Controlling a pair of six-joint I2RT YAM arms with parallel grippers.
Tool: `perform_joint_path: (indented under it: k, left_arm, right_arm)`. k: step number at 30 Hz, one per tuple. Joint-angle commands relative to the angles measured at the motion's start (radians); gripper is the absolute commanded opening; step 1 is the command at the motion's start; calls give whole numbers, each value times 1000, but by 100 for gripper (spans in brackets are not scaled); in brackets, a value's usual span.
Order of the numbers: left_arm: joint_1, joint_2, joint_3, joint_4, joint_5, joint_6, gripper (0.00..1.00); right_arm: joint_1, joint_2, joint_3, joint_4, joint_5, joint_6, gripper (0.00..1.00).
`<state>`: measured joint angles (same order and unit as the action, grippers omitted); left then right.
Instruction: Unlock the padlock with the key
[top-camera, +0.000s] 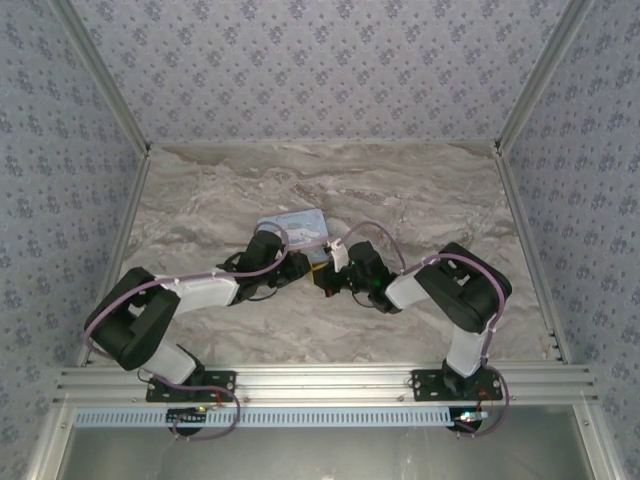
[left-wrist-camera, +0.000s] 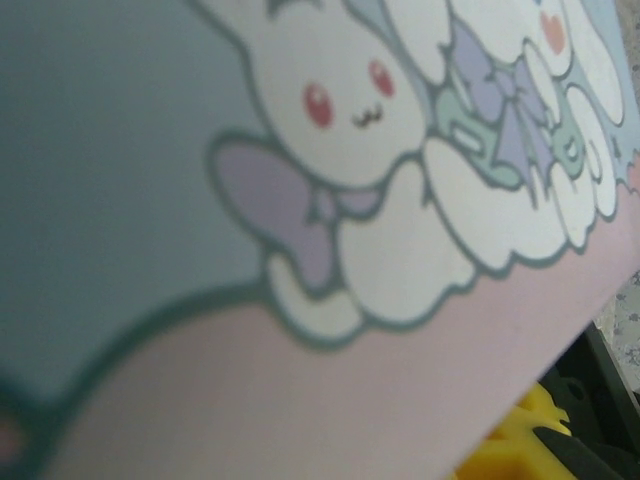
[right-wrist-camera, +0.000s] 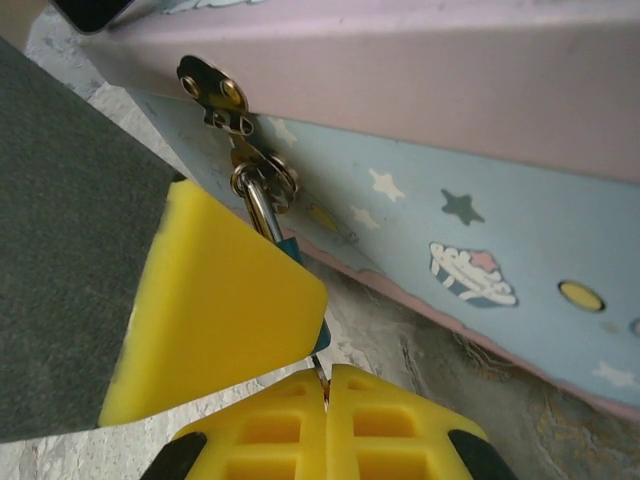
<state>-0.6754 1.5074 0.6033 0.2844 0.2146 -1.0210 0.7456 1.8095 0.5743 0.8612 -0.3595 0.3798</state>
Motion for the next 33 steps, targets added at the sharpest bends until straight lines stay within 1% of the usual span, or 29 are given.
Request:
perform_joint_path:
  k: [1,3,5,9,11,14,16,20,23,27,29,33]
  left_arm:
    - [-4,19,-2,60,33,-2,32]
    - [-1,24,-8,66,32,-4,34]
    - [2,21,-15,70,32,-5,39]
    - [9,-18,-39,51,18,-2,53]
    - [15,-48,-50,31,11,1,58]
    - [22,-117,-74,-7,-8,3,69]
    - [28,-169,-94,-33,-25,5,72]
    - [45,-271,-158,-25,-40,-19,72]
    - [52,-323,-210,30,-28,-52,68]
    - [52,-356,-267,110,-15,-117,58]
    - [52,-366,-295,156,-19,-142,56]
    - [52,-361,-306,188,-19,-155,54]
  right_arm:
    - [17,8,-10,22,58,86,0]
    - [28,14,-13,11,69,111,0]
    - [37,19,-17,1,87,128,0]
    - [35,25,-18,0,94,149,0]
    - [34,26,-13,-7,91,159,0]
    - [34,28,-10,-19,81,187,0]
    - [36,31,-13,-14,72,213,0]
    - [41,33,-22,35,47,292,0]
    - [48,33,-18,59,32,340,0]
    - [54,22,-7,57,26,401,0]
    - [53,16,-1,51,19,441,0]
    - [54,4,9,29,12,523,0]
